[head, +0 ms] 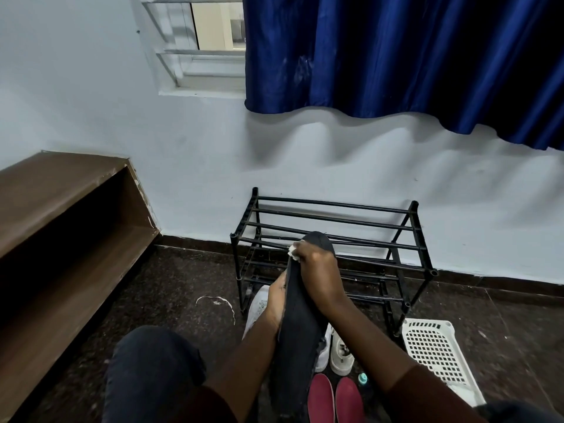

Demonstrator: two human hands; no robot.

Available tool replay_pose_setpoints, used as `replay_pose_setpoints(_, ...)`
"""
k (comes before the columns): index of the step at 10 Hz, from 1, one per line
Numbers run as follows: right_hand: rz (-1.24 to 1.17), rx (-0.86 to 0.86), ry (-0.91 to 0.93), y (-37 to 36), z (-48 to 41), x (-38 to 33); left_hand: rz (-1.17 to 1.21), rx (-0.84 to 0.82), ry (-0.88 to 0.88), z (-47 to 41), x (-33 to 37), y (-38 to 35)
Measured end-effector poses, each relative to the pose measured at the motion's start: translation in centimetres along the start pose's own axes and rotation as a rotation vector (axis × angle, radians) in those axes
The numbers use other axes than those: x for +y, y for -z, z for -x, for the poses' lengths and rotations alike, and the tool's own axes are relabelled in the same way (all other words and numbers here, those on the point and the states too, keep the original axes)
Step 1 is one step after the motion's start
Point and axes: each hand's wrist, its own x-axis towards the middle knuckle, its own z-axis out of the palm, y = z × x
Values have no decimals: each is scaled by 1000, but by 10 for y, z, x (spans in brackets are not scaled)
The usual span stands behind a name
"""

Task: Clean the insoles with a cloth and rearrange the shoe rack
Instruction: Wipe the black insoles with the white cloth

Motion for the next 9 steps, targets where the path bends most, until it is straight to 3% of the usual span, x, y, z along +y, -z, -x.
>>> replay_pose_setpoints(1, -18, -7, -37, -10, 13, -7, -78, -144, -30, 4, 9, -13)
replay_pose_setpoints(2, -105, -13, -33, -10, 43, -22, -632, 167, -195, 12, 14, -5)
replay_pose_setpoints(3, -196, -7, 43, -6, 81, -32, -672, 280, -49, 10, 24, 28)
replay_pose_setpoints(4, -203, -55, 83, -3, 90, -31, -709, 299, -25, 3, 20, 34)
replay_pose_setpoints(5, -52, 1, 137, -4, 62, -23, -604, 254, 111, 7, 14, 14)
replay_pose_setpoints(7, 122, -117, -49, -5, 10, 4, -251, 247, -24, 3, 0, -3)
replay_pose_setpoints(8, 84, -108, -103, -7, 10, -5, -171, 202, -27, 1, 9, -1)
replay_pose_setpoints(9, 38, -154, -59, -12, 35, -13, -248, 181, -13, 1, 18, -1)
